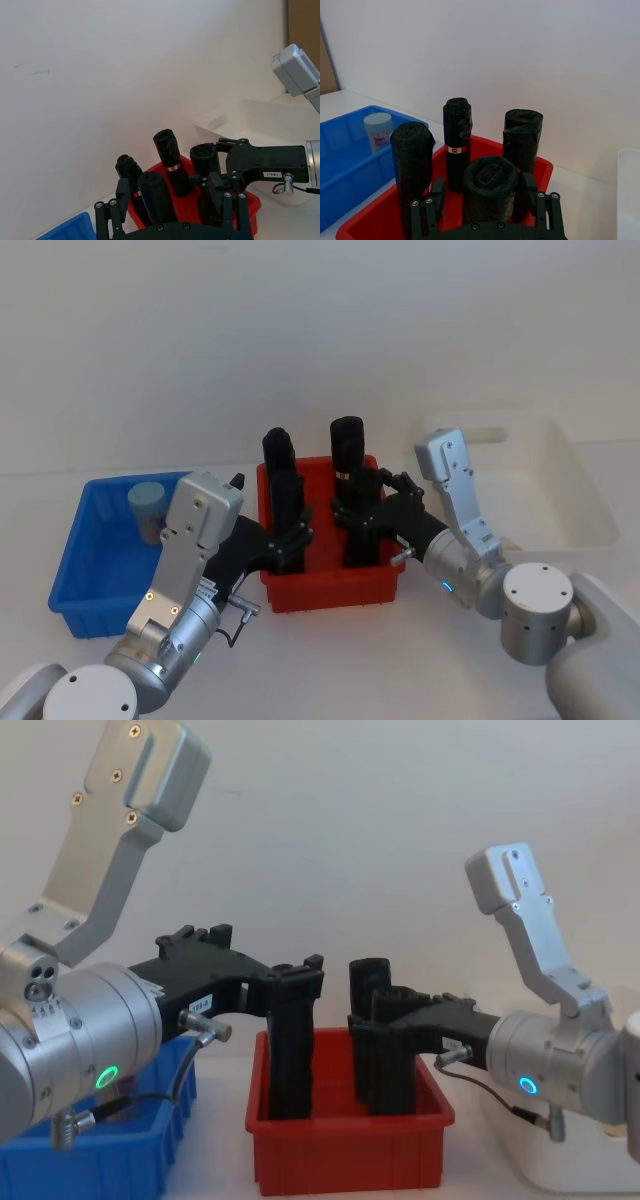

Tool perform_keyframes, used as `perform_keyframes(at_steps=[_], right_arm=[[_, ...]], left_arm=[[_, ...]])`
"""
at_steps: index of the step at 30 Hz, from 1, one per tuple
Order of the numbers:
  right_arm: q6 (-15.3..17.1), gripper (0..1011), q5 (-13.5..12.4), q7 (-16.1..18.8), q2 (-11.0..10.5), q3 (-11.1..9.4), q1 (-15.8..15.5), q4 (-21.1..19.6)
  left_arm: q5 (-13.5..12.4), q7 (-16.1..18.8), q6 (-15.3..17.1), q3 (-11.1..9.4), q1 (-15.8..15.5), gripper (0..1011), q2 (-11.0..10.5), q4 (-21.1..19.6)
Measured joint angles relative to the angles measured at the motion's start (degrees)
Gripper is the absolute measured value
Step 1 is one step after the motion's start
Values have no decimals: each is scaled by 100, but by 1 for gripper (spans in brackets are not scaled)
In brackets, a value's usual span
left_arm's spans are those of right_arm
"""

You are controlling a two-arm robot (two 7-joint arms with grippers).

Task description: Pick the cotton swabs from the blue box and place them into the white box.

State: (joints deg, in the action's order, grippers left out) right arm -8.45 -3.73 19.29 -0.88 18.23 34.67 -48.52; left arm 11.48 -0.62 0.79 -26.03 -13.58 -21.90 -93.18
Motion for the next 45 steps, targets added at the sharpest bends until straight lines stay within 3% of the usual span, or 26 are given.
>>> perform_keyframes(at_steps=[5,11,18,20,28,45], right_arm=[[-138,909,-30,66,74,5,180,381],[-308,705,-92,178,158,7,385,813],[-382,501,-160,246,182,2,439,911],[-382,495,-176,251,179,-1,429,870],[-294,435,-285,231,95,-25,188,290],[114,353,-381,-273,-226,-82,-607,-1687]], left_arm=[[0,0,0,0,0,1000,0,0],[0,0,0,0,0,1000,0,0],[0,0,0,0,0,1000,0,0],[0,0,0,0,0,1000,0,0],[0,0,0,0,0,1000,0,0],[0,0,0,0,0,1000,0,0]])
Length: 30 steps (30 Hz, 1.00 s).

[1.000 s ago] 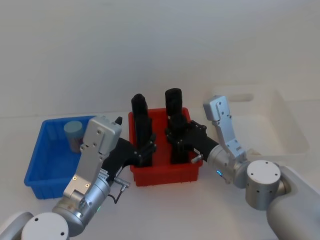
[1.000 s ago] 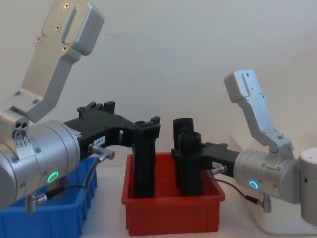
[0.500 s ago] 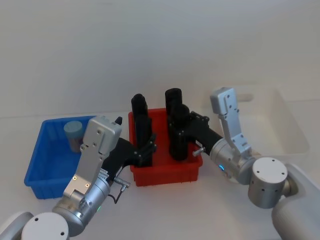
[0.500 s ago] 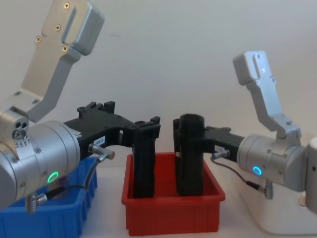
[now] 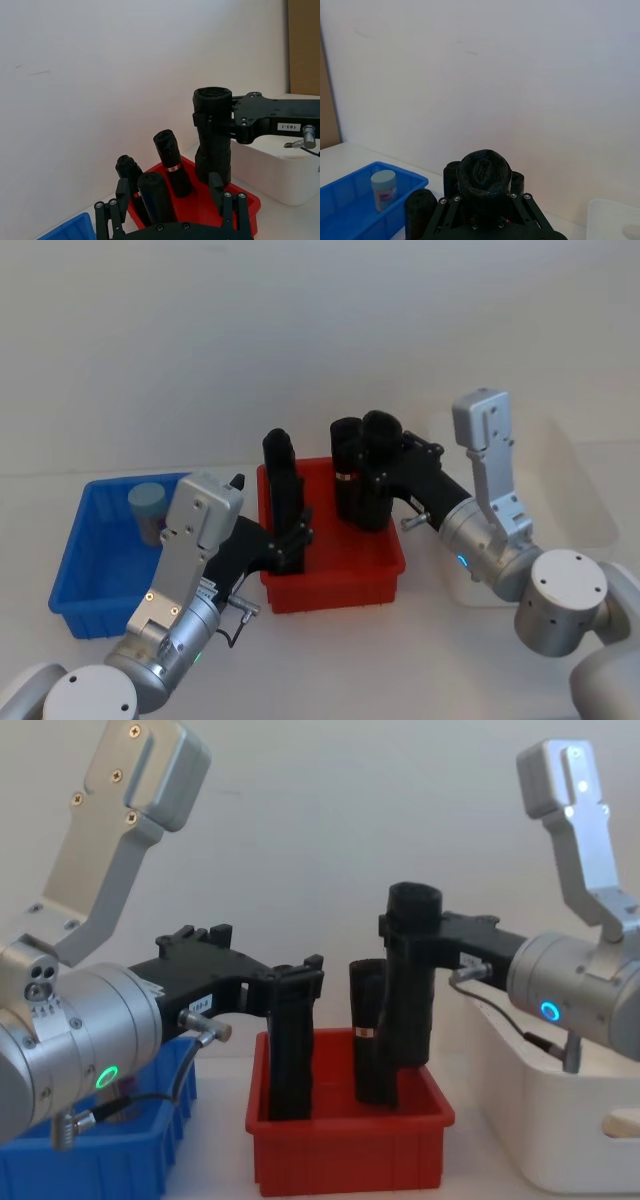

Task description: Pick the cotton swabs from the blue box and place them into the white box.

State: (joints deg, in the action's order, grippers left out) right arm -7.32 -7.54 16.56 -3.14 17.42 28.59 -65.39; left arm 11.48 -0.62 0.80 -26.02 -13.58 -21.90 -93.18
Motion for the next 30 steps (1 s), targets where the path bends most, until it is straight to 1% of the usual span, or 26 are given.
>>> perform_keyframes(at_steps=[9,11,17,30], right_arm=[[260,353,0,-356,-164,-85,-281,-699],[309,353,1,-421,-194,-107,-319,-793],[535,353,14,-675,-362,-230,-503,-1211],[924,353,-23,-1086,-675,-482,-821,-1759]], left_arm=[[0,0,0,0,0,1000,0,0],[0,0,0,0,0,999,0,0],[0,0,0,0,0,1000,0,0],[0,0,0,0,0,1000,0,0]])
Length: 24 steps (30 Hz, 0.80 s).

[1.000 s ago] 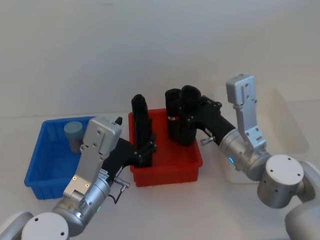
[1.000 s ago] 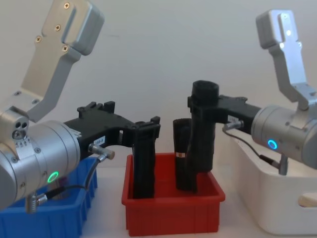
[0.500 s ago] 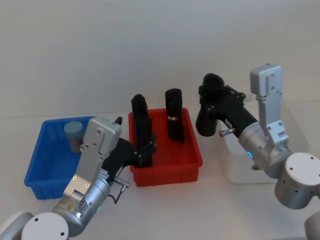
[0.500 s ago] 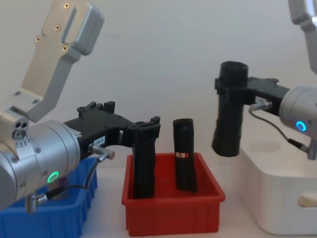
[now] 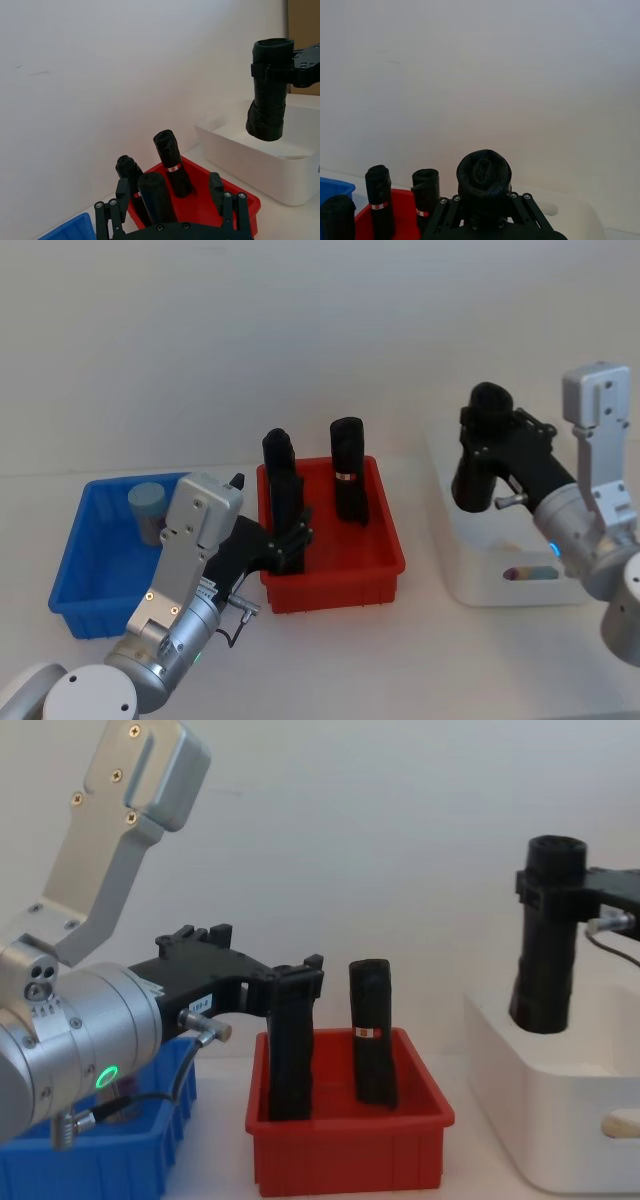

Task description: Pick the cotton swabs from the blue box and place them into the white box.

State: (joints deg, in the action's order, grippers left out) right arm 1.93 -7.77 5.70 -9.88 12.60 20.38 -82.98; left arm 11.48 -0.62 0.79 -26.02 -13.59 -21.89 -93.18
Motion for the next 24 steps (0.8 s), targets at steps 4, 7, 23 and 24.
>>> perform_keyframes(at_steps=[4,7,23,24], right_arm=[[92,353,-43,-68,-78,-65,-88,-111],[164,353,-82,-84,-125,-103,-144,-163],[332,575,-229,91,-185,-157,-219,-53],[333,614,-236,108,-185,-158,-217,-39]], left_arm=[[0,0,0,0,0,1000,0,0],[0,0,0,0,0,1000,0,0],[0,0,0,0,0,999,0,0],[0,0,0,0,0,1000,0,0]])
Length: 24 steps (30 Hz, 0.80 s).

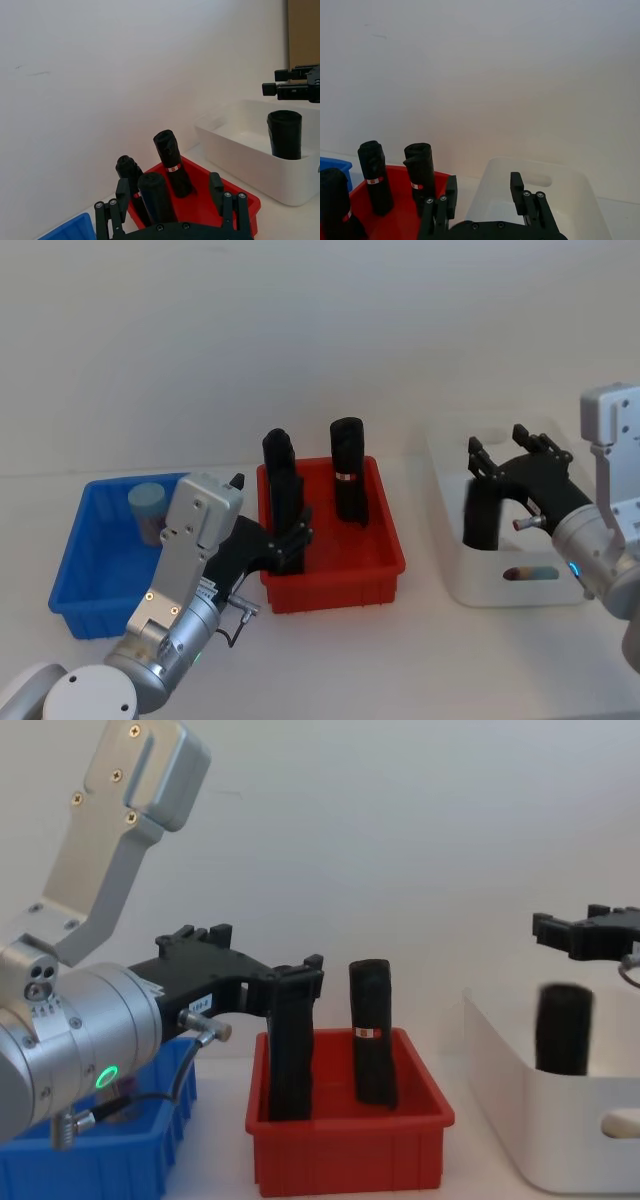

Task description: Pick the cotton swabs from the blue box and place them into the white box.

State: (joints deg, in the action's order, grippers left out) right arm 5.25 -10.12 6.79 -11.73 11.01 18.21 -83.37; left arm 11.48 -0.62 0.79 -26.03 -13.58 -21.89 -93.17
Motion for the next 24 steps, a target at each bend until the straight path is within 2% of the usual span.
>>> perform_keyframes(at_steps=[1,6,7,11,15,24], right_arm=[[0,614,0,0,0,0,0,0],[-2,824,-17,40,0,-6,9,41],[-4,824,-20,49,0,-7,11,50],[-9,942,-25,64,0,-10,15,66],[-13,1002,-30,77,0,-13,17,78],[-19,1002,-37,94,0,-17,21,98]], left_arm=[[0,0,0,0,0,1000,0,0],[0,0,0,0,0,1000,0,0],[0,0,0,0,0,1000,1,0],[0,0,0,0,0,1000,0,0],[0,0,0,0,0,999,0,0],[0,0,0,0,0,1000,0,0]])
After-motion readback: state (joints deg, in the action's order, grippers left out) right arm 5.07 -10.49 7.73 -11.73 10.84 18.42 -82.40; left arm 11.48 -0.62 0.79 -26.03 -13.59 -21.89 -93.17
